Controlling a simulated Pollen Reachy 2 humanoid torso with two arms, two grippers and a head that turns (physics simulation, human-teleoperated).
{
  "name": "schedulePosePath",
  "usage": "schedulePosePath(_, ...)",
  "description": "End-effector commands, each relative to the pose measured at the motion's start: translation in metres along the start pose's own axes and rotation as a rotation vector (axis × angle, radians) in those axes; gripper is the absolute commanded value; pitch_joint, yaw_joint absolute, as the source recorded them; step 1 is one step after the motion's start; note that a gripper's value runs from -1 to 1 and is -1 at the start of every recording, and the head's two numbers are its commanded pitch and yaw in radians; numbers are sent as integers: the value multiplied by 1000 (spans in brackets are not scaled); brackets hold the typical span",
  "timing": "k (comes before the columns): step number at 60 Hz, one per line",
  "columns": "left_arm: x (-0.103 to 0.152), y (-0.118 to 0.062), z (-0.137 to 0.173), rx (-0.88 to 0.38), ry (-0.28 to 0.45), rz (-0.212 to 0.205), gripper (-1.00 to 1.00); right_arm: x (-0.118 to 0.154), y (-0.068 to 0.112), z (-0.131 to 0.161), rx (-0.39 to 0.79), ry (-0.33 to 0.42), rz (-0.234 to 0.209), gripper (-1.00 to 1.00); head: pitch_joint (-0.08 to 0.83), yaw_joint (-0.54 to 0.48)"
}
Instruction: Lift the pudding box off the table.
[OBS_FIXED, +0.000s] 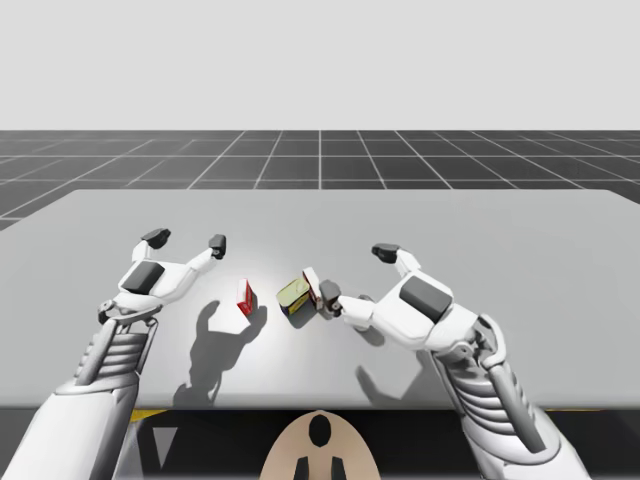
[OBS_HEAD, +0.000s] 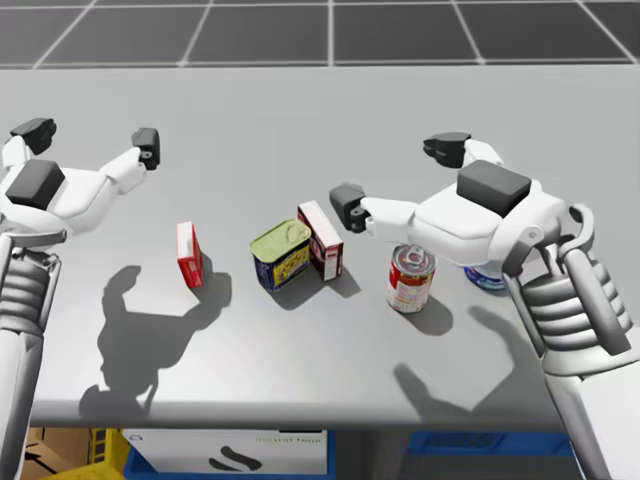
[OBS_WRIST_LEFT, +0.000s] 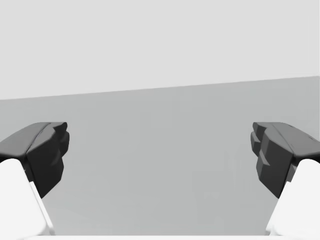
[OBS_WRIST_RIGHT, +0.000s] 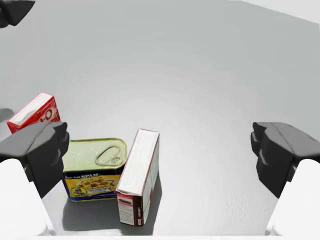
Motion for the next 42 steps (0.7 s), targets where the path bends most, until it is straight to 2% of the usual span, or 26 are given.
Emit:
schedulePosePath(1, -1, 0, 0, 1, 5, 1, -1000, -19, 17, -15, 16, 124, -44, -1000, 657, 24)
schedulePosePath(12, -1, 1, 0, 1, 7, 1, -1000, -38, 30, -35, 35, 181, -32, -1000, 662, 29)
schedulePosePath(20, 0, 2, 0, 1, 5, 3, -1000, -50, 35, -51, 36, 211, -2, -1000, 667, 32)
schedulePosePath(42, 0, 3, -1, 2, 10, 2, -1000, -70, 33, -82, 21, 304, 41, -1000, 681, 33)
